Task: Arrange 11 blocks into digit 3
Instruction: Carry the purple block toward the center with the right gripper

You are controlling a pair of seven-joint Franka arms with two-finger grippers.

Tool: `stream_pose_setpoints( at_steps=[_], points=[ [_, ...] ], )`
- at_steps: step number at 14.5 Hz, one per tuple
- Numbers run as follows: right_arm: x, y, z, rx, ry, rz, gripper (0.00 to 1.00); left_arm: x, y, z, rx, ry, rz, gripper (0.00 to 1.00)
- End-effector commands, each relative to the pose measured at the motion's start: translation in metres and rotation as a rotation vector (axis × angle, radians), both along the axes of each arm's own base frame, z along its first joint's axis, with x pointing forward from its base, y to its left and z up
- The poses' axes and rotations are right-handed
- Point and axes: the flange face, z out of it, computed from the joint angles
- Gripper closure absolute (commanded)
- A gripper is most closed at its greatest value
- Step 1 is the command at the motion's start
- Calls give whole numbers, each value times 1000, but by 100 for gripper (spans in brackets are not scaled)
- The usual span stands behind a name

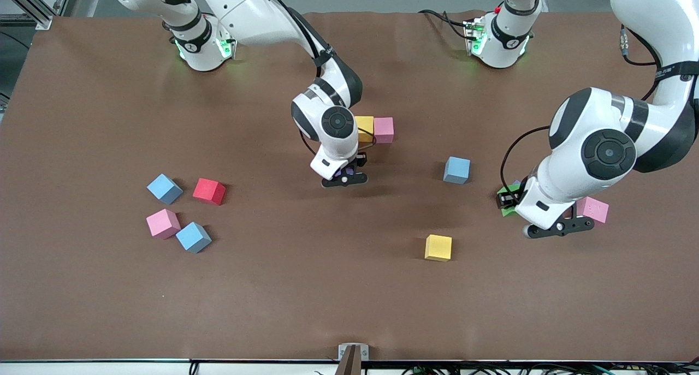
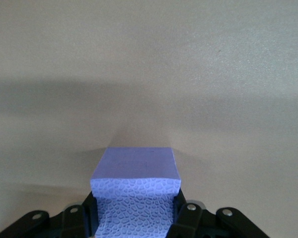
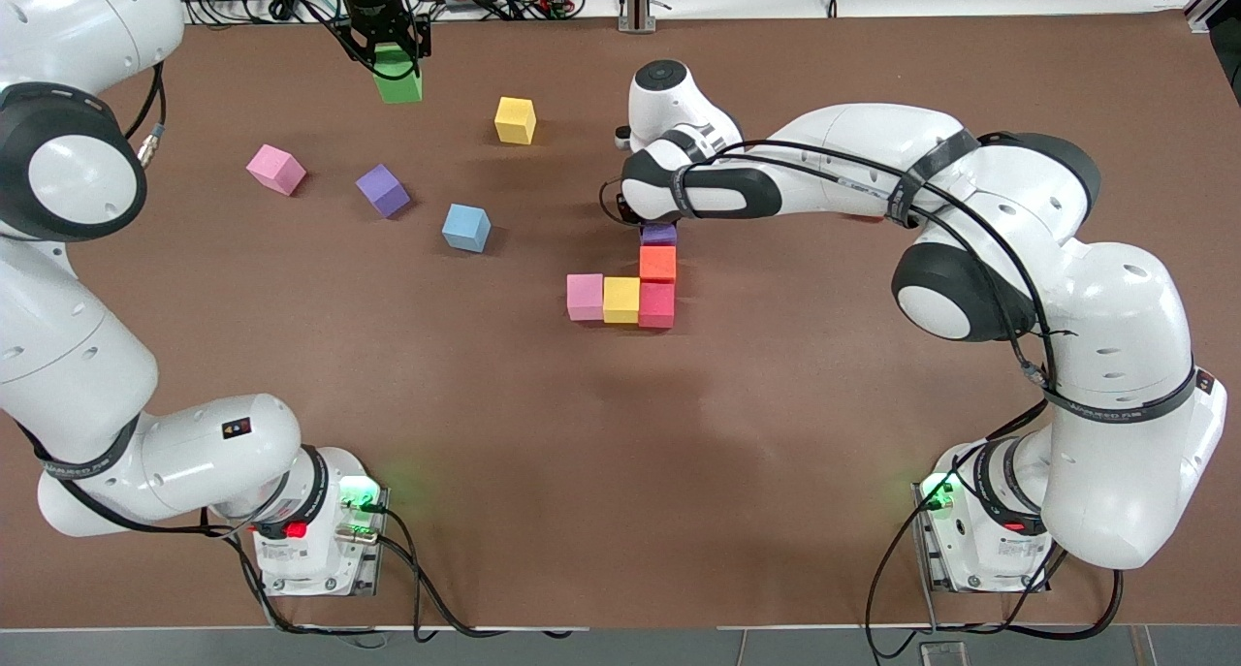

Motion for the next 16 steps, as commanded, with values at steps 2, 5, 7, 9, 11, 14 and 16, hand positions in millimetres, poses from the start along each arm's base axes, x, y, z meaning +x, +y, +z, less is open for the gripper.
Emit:
stream_pose_setpoints(
  at_steps=[2, 5, 7, 9, 11, 14, 16],
  points=[
    [-23, -5, -25, -41, 41, 0, 68, -3, 3, 6, 2, 20, 19, 78],
    [-25, -4, -26, -44, 45, 3, 68, -3, 5, 12, 4, 10, 21, 78],
    [-27, -6, -28, -48, 50, 2, 67, -3, 5, 12, 4, 9, 24, 78],
    [-30, -7, -30, -54, 55, 5, 67, -3, 5, 14, 4, 10, 30, 78],
    [-31, -7, -30, -55, 56, 6, 67, -2, 7, 13, 2, 10, 32, 78],
    [-34, -6, -32, -57, 59, 6, 66, -2, 9, 15, 4, 7, 33, 78],
    [-37, -4, -33, -58, 61, 12, 66, -4, 9, 14, 13, 25, 34, 78]
  ],
)
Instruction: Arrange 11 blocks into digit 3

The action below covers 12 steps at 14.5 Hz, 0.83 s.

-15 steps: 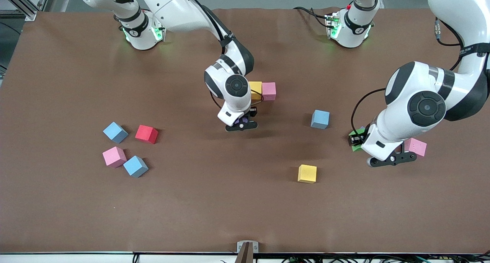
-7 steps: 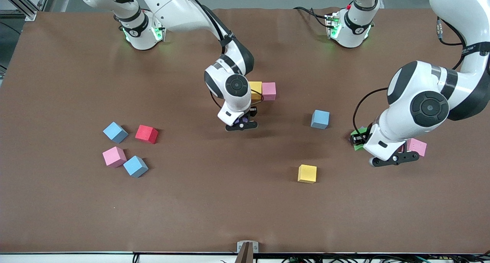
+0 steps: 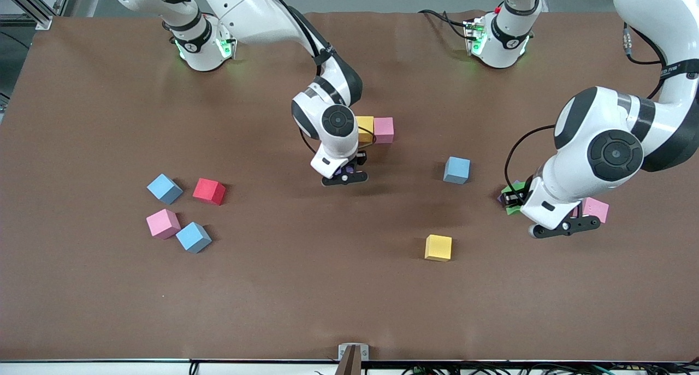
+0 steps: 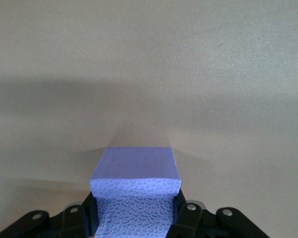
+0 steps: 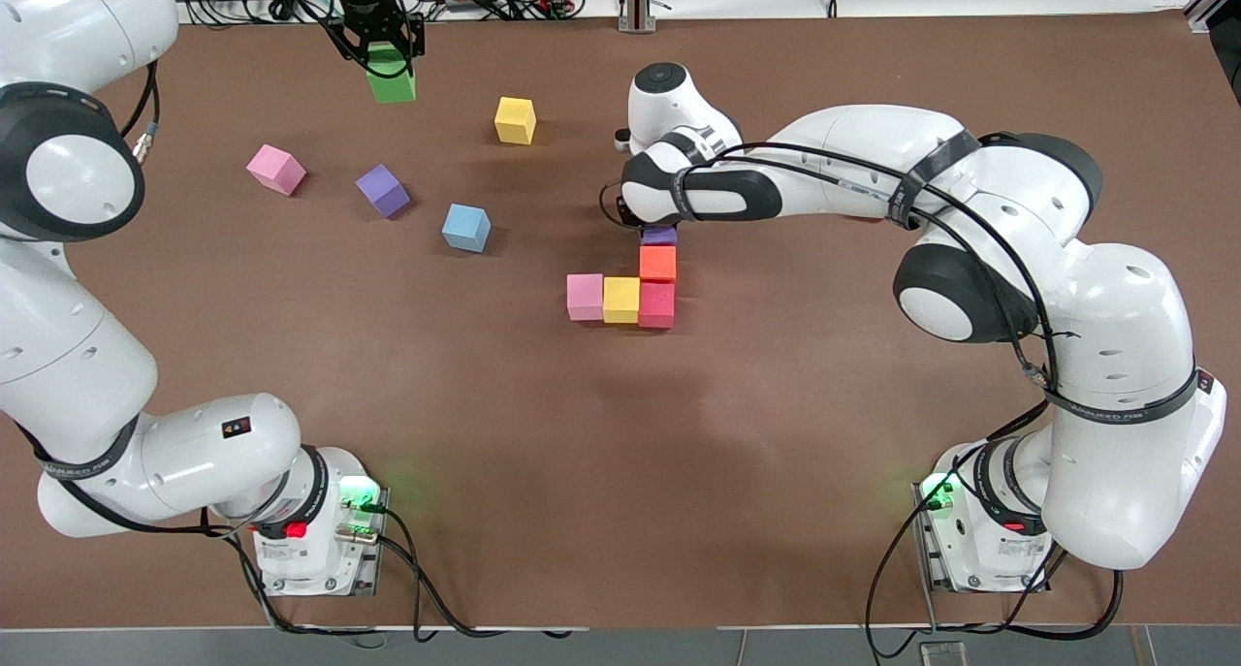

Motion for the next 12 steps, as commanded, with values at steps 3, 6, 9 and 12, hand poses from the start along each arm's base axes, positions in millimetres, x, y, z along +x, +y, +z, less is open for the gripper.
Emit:
stream_pose_setpoints(
  at_steps=[3, 6, 9, 12],
  points=[
    [-33, -4, -32, -54, 56, 8, 66, -7, 3, 7, 13, 35, 20, 78],
    [-34, -4, -32, -56, 59, 8, 66, -6, 0, 1, 8, 36, 89, 78],
    [-35, -4, -32, -61, 63, 10, 66, -7, -6, 1, 5, 31, 107, 78],
    [-36, -3, -32, -62, 64, 11, 66, -6, -6, 3, 5, 28, 123, 78]
  ],
)
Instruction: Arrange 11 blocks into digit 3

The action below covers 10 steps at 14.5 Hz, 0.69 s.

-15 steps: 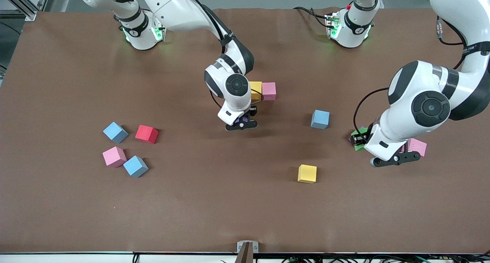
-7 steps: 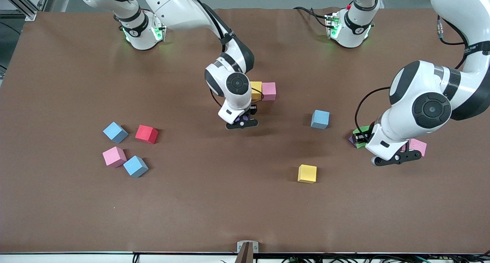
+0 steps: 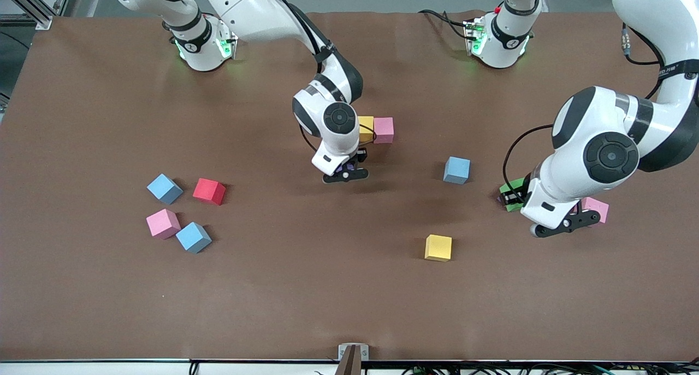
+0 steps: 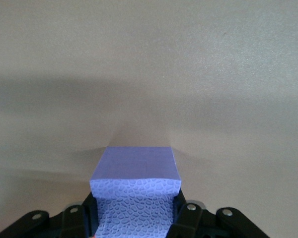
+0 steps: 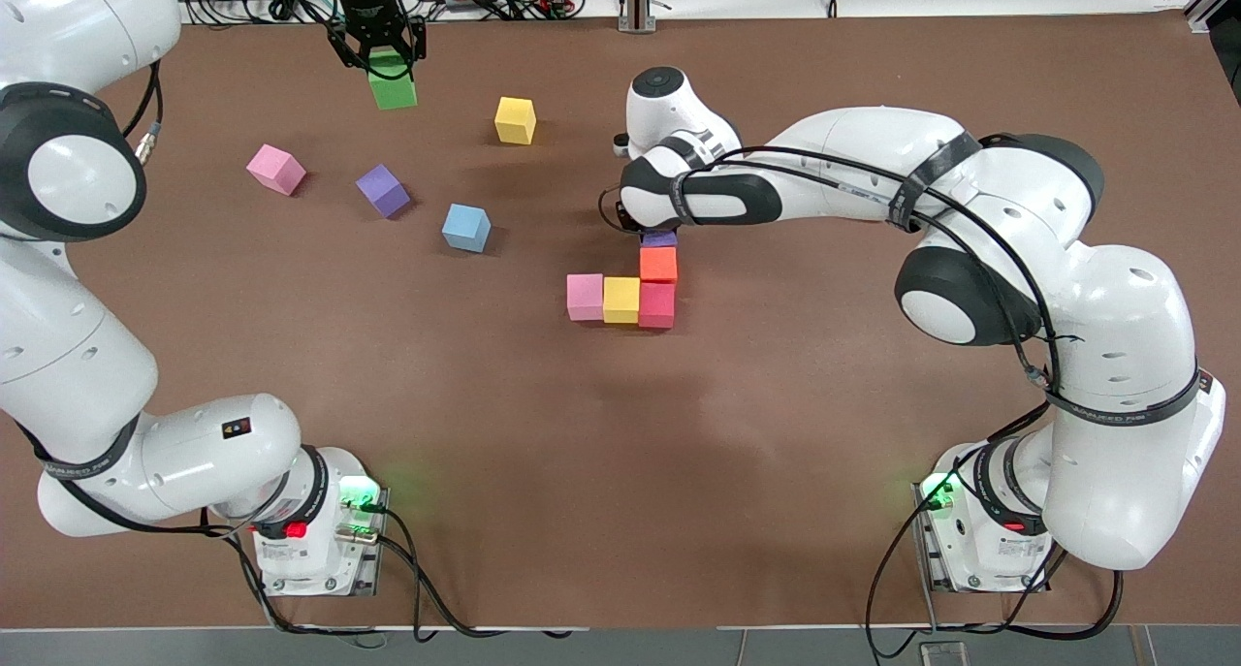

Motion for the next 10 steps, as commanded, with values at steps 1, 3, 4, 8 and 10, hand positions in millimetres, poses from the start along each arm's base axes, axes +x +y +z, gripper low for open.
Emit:
stream_pose_setpoints(
  at_steps=[1, 3, 4, 8, 10],
  points=[
    [-29, -5, -32, -56, 57, 2, 66, -2, -1, 7, -23, 6, 31, 78],
    [-30, -5, -33, -60, 61, 4, 63, -2, 1, 6, -28, 10, 37, 78],
    [-29, -5, -32, -58, 61, 2, 63, -2, 0, 6, -28, 10, 36, 78],
    [-30, -6, -32, -66, 70, -1, 63, -3, -2, 5, -29, 13, 34, 77],
    [-30, -6, -32, -70, 67, -35, 63, -3, -3, 4, -30, 15, 31, 77]
  ],
)
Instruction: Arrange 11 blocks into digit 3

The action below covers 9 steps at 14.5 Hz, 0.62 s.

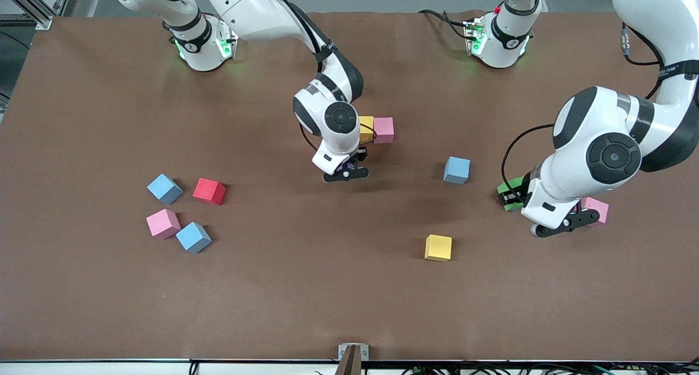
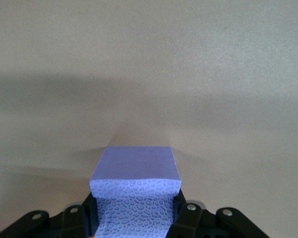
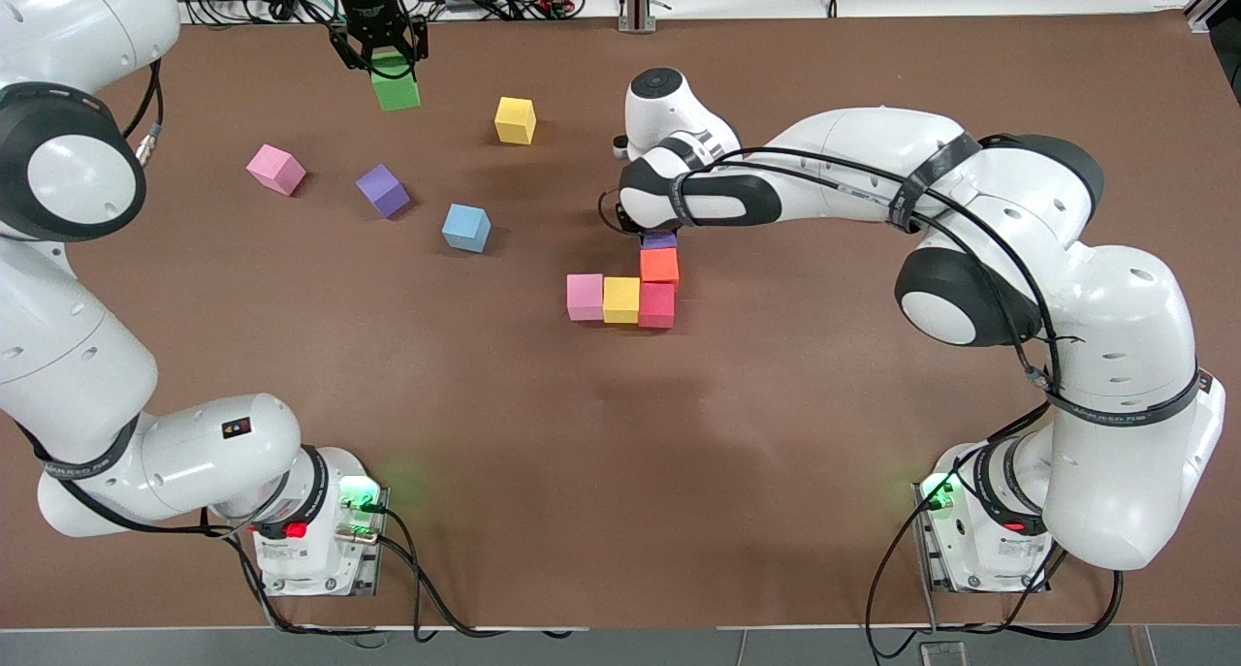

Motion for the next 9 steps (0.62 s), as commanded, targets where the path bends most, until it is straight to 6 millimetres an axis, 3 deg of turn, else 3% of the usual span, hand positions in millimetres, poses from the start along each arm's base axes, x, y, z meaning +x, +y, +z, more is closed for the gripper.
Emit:
stream_pose_setpoints(
  at_steps=[1, 6, 9],
  points=[
    [-27, -7, -31, -62, 59, -28, 63, -2, -3, 5, -10, 5, 10, 77],
    [-26, -8, -31, -60, 59, -34, 64, -1, -2, -4, -27, 24, 20, 77],
    [-25, -7, -30, -60, 56, -50, 71, 0, -6, -10, -80, 48, 41, 77]
  ],
)
